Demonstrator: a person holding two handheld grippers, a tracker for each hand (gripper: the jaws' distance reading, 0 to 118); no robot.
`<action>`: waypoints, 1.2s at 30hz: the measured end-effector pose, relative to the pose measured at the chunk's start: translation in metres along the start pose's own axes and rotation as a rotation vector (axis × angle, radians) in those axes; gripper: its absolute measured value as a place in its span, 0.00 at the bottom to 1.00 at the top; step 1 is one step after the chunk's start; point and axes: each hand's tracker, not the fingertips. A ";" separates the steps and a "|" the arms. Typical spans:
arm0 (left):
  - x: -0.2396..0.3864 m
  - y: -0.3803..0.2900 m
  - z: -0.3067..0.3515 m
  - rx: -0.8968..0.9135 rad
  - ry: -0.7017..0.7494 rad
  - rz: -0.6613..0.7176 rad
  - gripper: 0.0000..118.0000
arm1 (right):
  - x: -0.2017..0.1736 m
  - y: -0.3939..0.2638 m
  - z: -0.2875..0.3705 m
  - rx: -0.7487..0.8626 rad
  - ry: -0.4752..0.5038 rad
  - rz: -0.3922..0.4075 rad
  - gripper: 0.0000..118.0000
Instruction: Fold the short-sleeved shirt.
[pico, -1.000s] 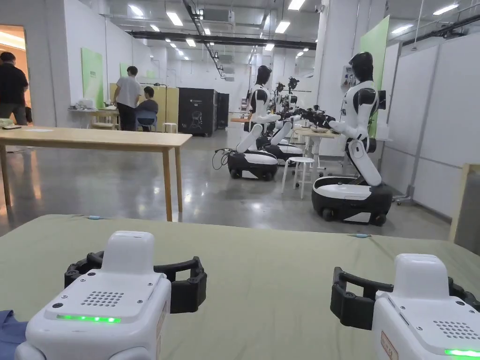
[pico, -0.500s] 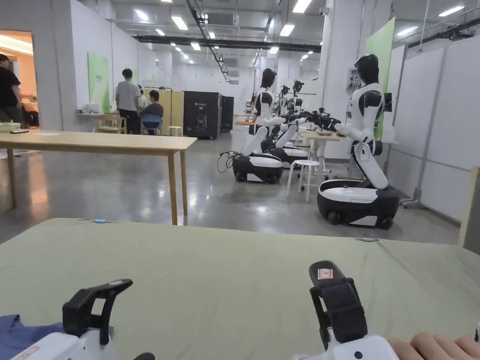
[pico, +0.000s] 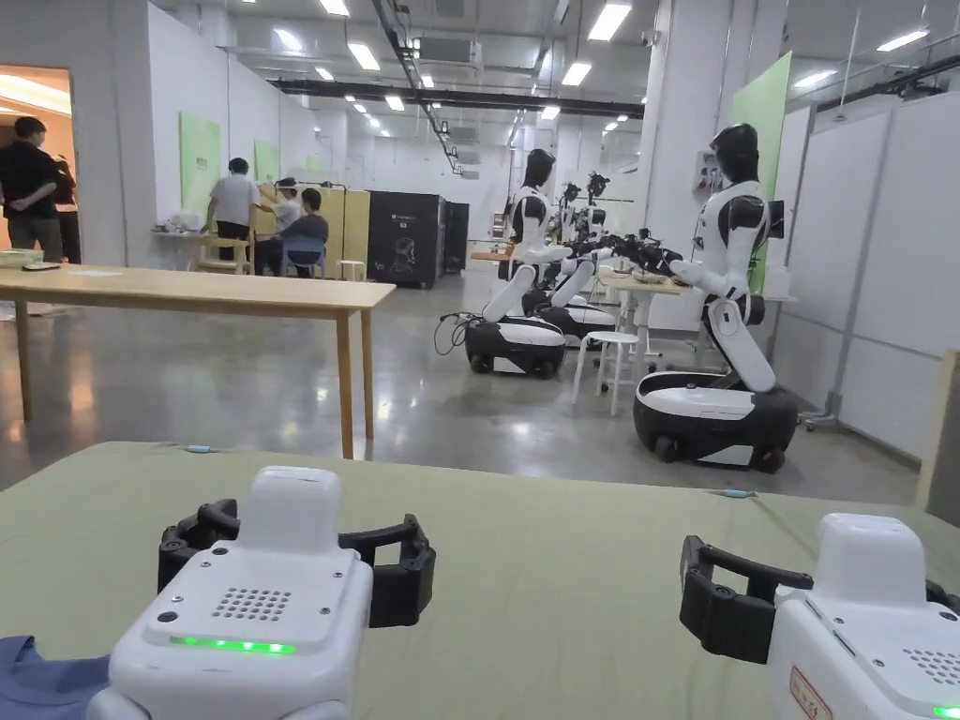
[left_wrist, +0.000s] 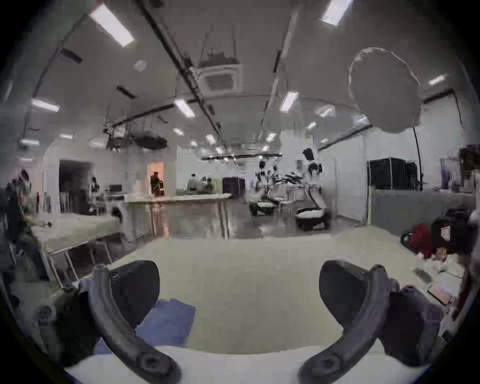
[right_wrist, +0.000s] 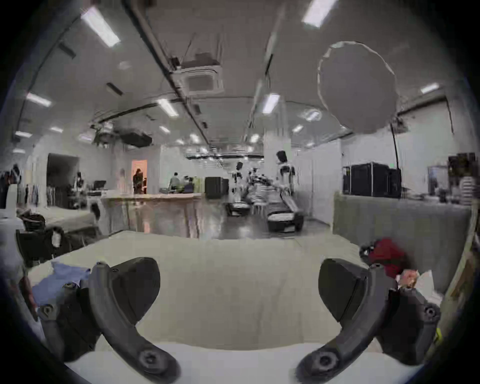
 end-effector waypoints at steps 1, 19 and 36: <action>0.001 0.001 0.001 -0.004 -0.006 0.006 1.00 | 0.001 0.000 0.000 -0.002 -0.023 -0.011 1.00; -0.007 0.004 0.001 -0.054 -0.028 0.023 1.00 | -0.012 0.000 0.003 0.004 -0.042 0.075 1.00; -0.005 -0.009 -0.006 -0.104 -0.072 0.030 0.00 | 0.002 -0.005 0.002 -0.033 -0.118 0.030 0.01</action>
